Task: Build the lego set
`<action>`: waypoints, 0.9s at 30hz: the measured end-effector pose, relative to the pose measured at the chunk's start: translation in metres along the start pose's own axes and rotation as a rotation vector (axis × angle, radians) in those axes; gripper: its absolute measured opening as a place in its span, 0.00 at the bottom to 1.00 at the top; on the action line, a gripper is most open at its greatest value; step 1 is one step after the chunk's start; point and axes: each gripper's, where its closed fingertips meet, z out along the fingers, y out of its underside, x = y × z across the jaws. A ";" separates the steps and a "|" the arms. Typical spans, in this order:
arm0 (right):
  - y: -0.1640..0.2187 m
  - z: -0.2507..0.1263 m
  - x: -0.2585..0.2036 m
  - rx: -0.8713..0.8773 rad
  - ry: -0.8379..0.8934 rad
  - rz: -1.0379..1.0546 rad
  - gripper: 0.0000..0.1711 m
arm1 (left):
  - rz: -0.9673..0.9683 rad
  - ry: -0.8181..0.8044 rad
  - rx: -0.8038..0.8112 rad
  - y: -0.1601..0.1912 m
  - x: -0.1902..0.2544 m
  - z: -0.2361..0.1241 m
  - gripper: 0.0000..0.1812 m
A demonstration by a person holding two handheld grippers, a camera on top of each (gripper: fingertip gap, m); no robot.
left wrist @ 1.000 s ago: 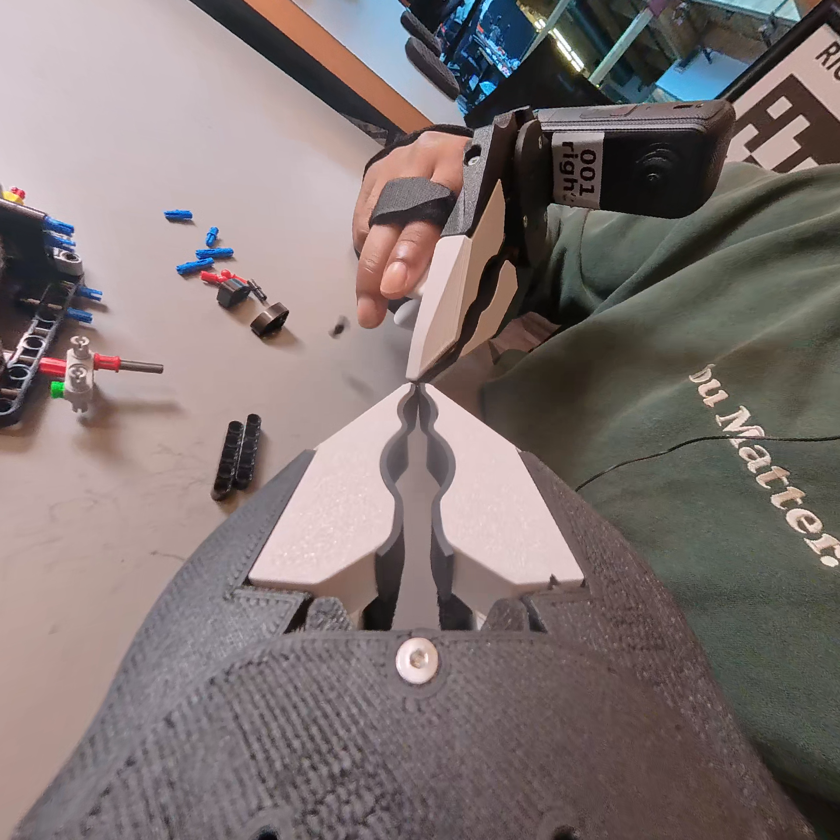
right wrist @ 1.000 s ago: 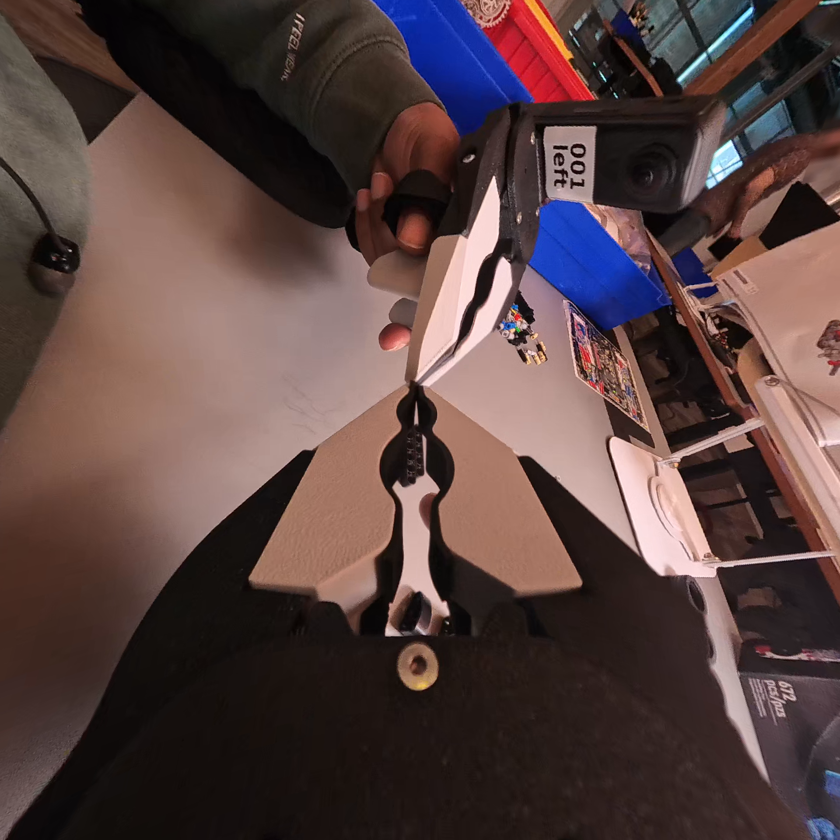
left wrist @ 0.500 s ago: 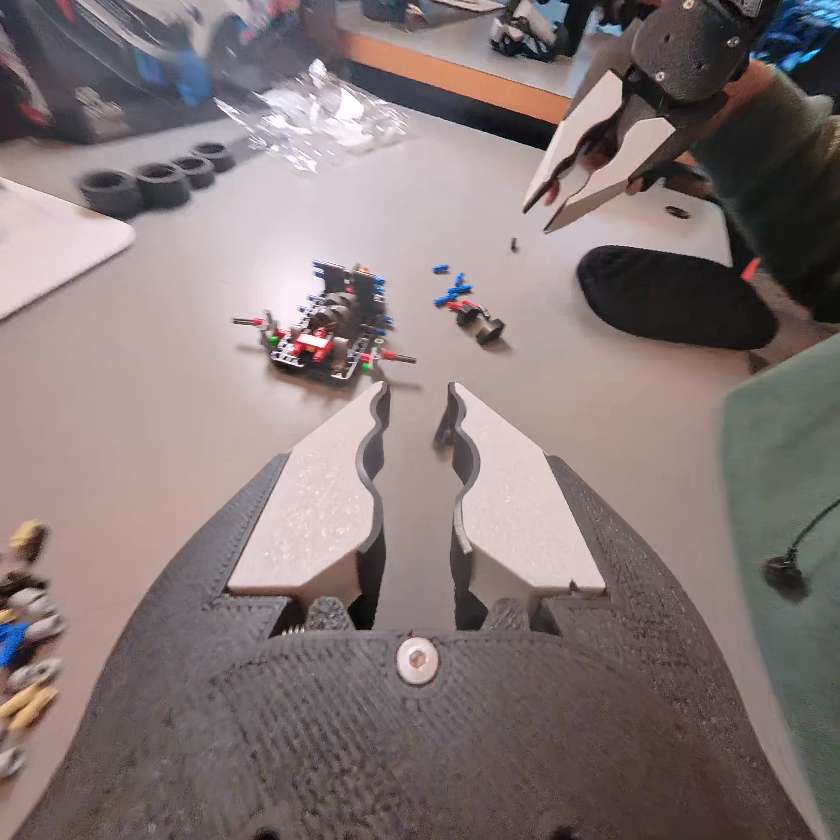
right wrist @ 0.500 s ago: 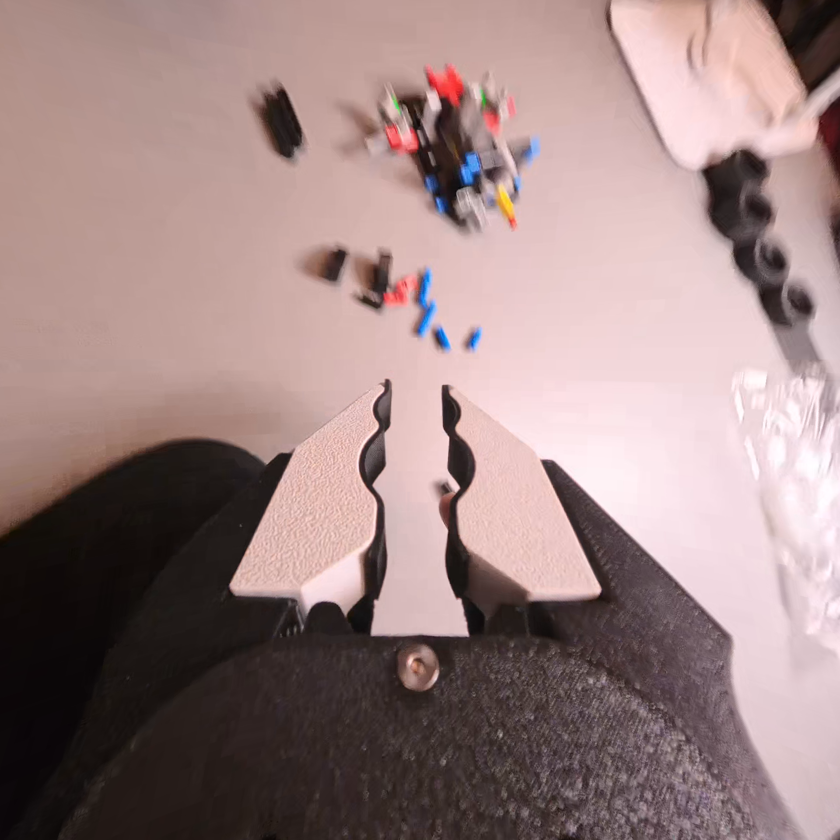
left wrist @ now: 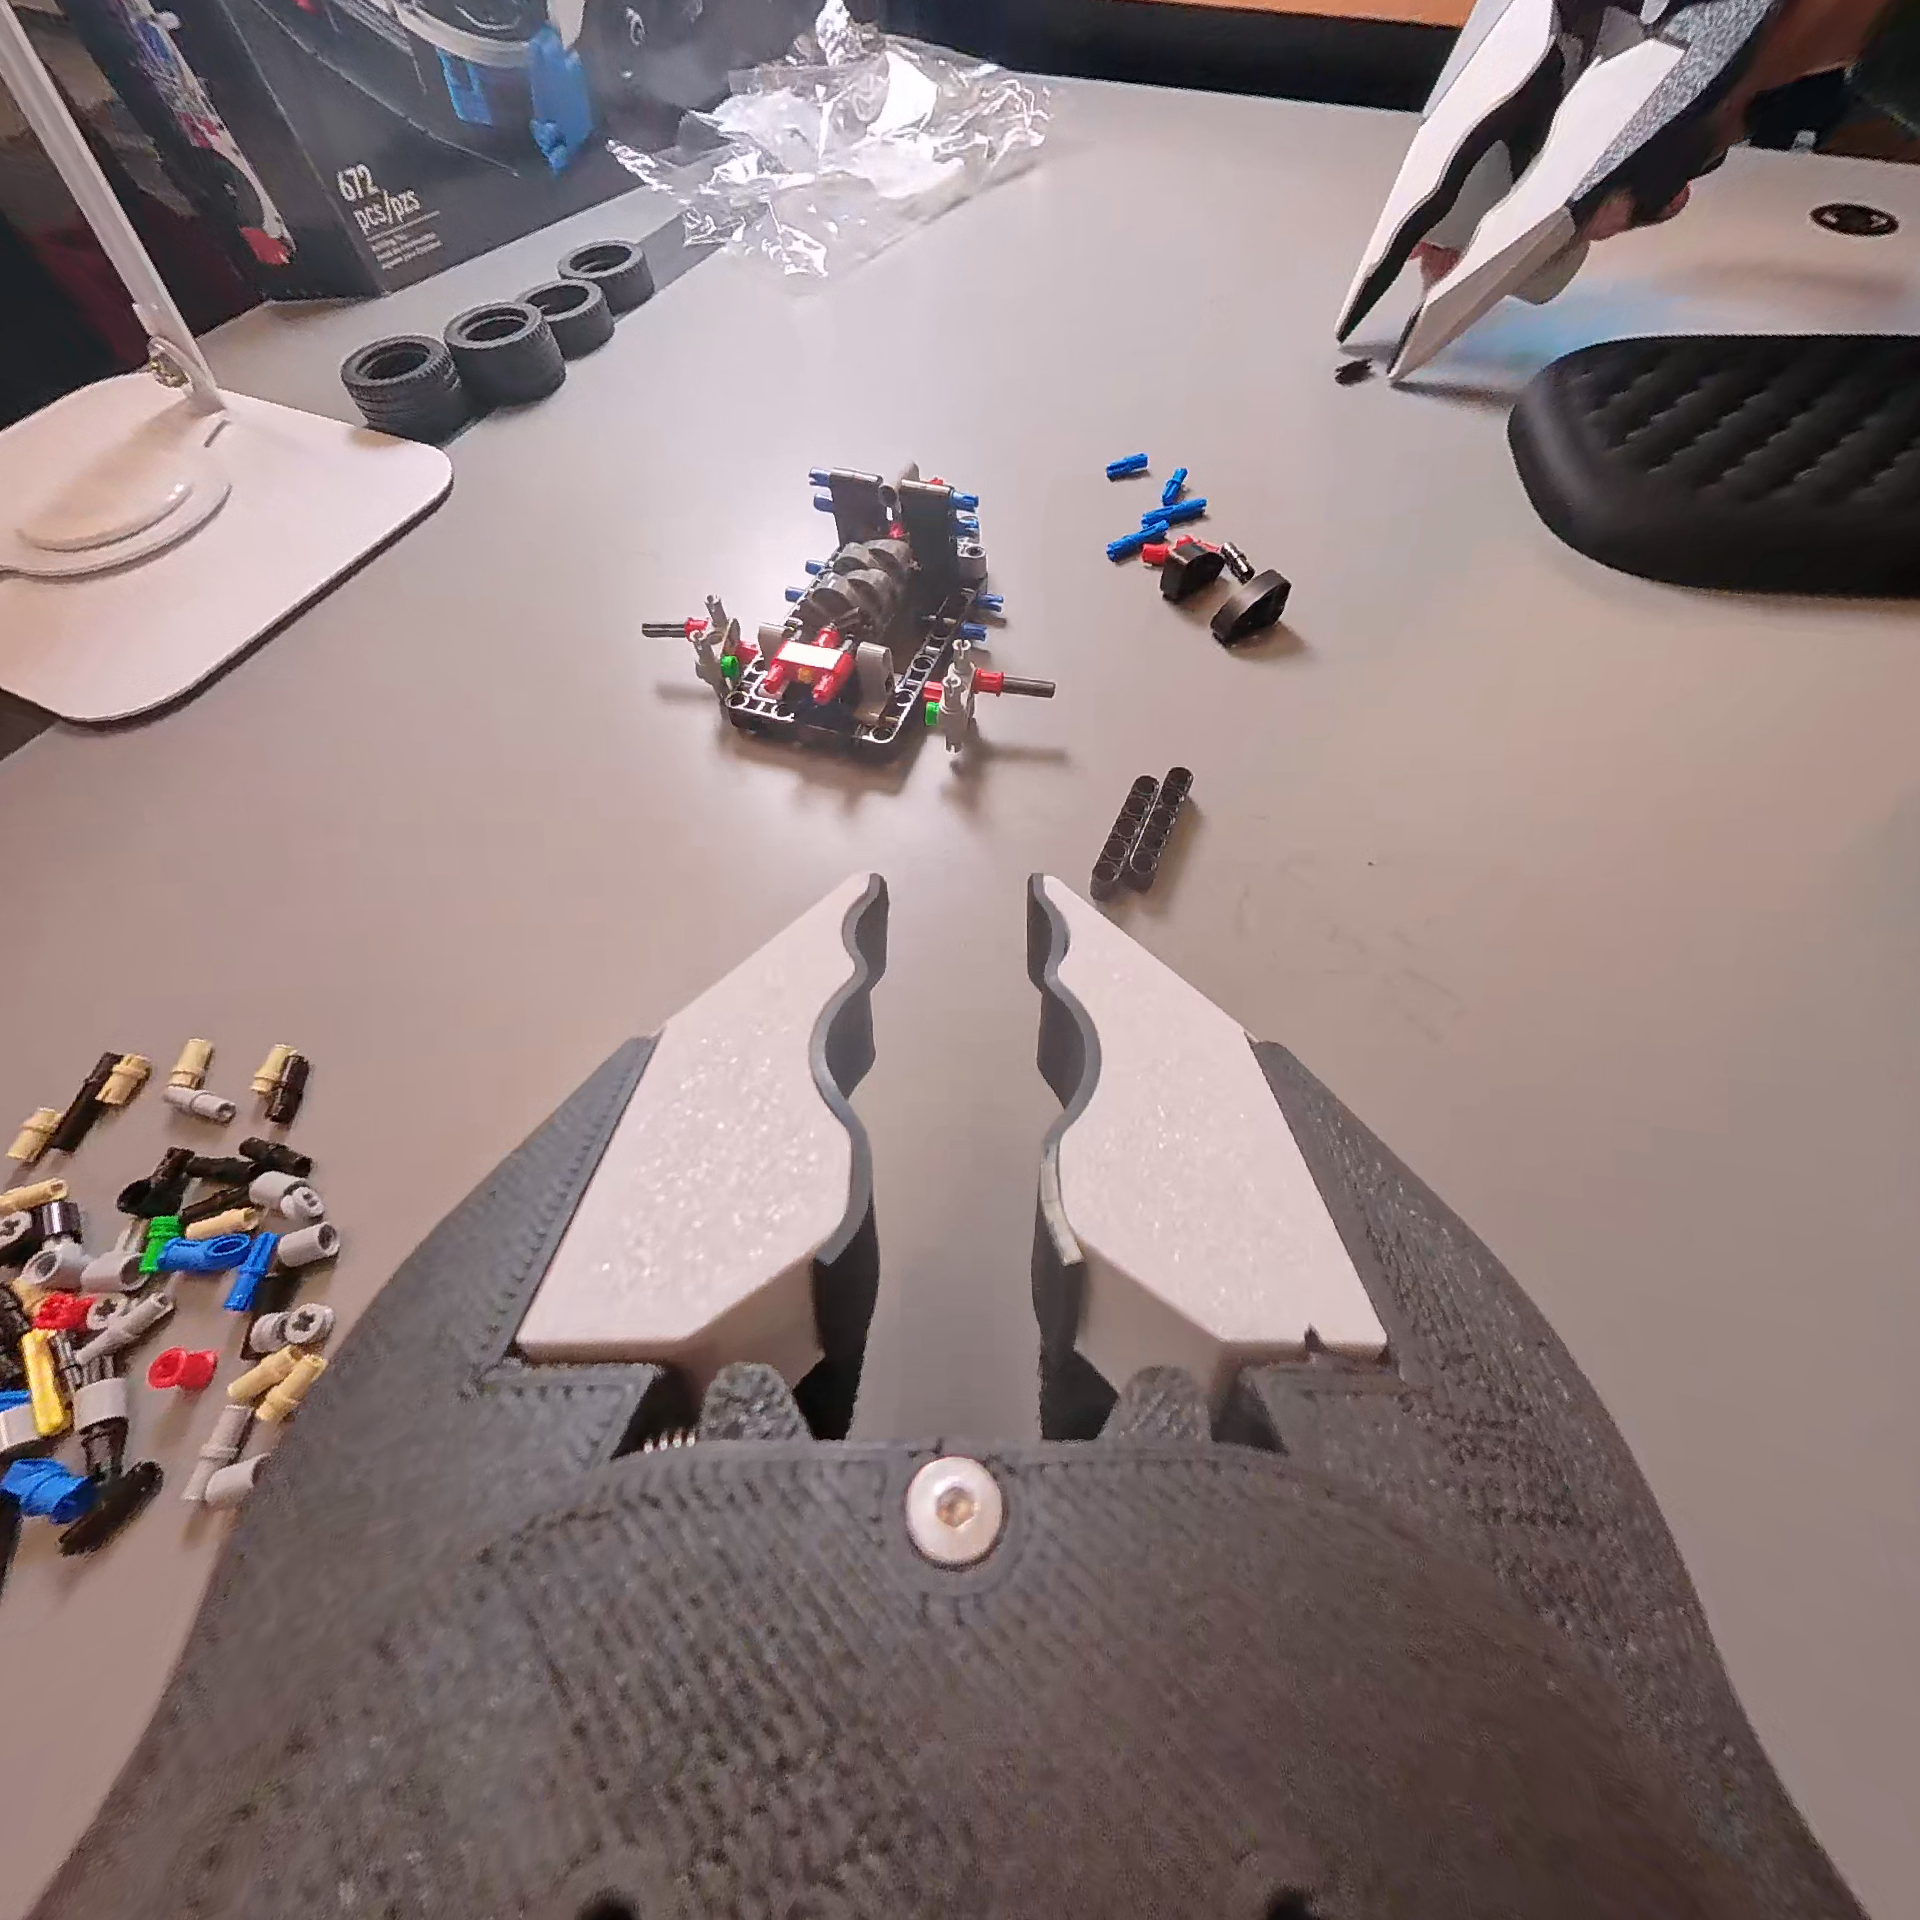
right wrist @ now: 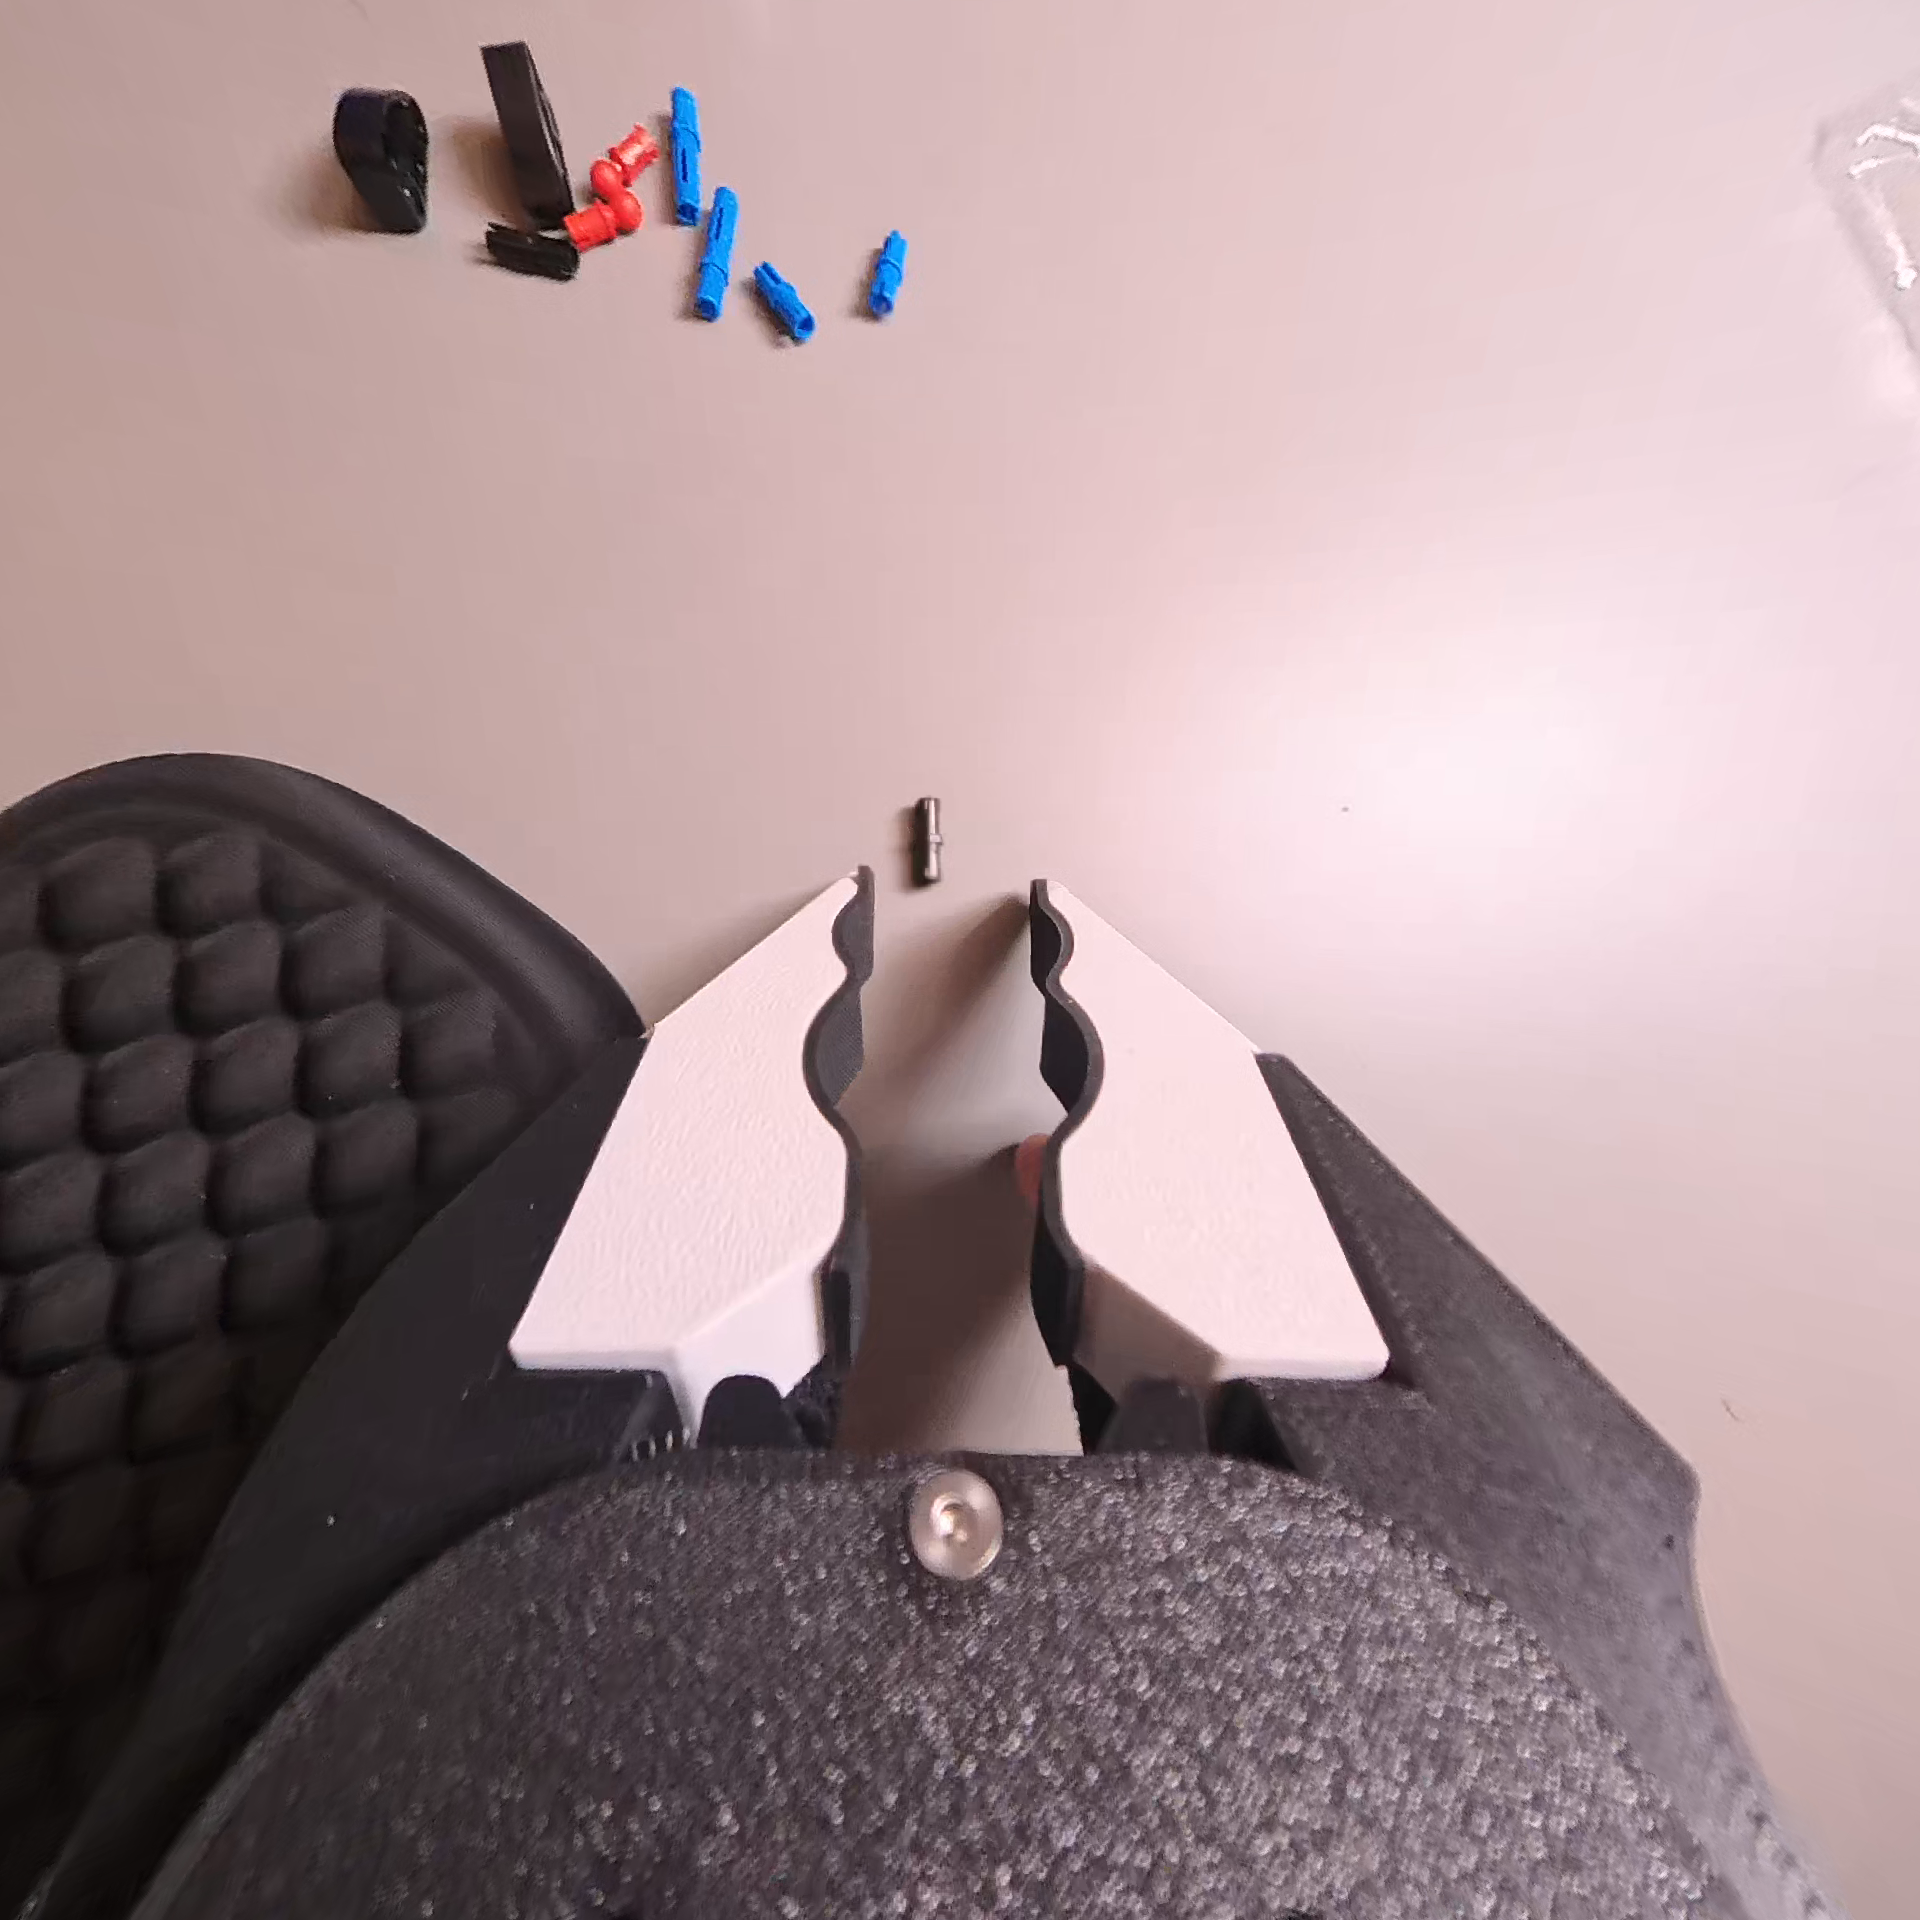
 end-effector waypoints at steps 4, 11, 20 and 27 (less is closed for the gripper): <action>-0.006 0.004 -0.005 -0.011 -0.017 -0.010 0.12 | 0.021 0.001 -0.015 0.003 0.003 0.003 0.13; -0.012 0.009 -0.007 -0.041 -0.027 -0.056 0.02 | 0.038 -0.009 -0.012 0.002 0.005 0.002 0.13; -0.082 0.051 -0.049 0.007 -0.168 -0.205 0.02 | 0.065 0.022 -0.055 0.013 0.016 0.012 0.13; -0.089 0.064 -0.063 -0.034 -0.181 -0.254 0.02 | 0.074 0.084 -0.128 0.029 0.028 0.023 0.13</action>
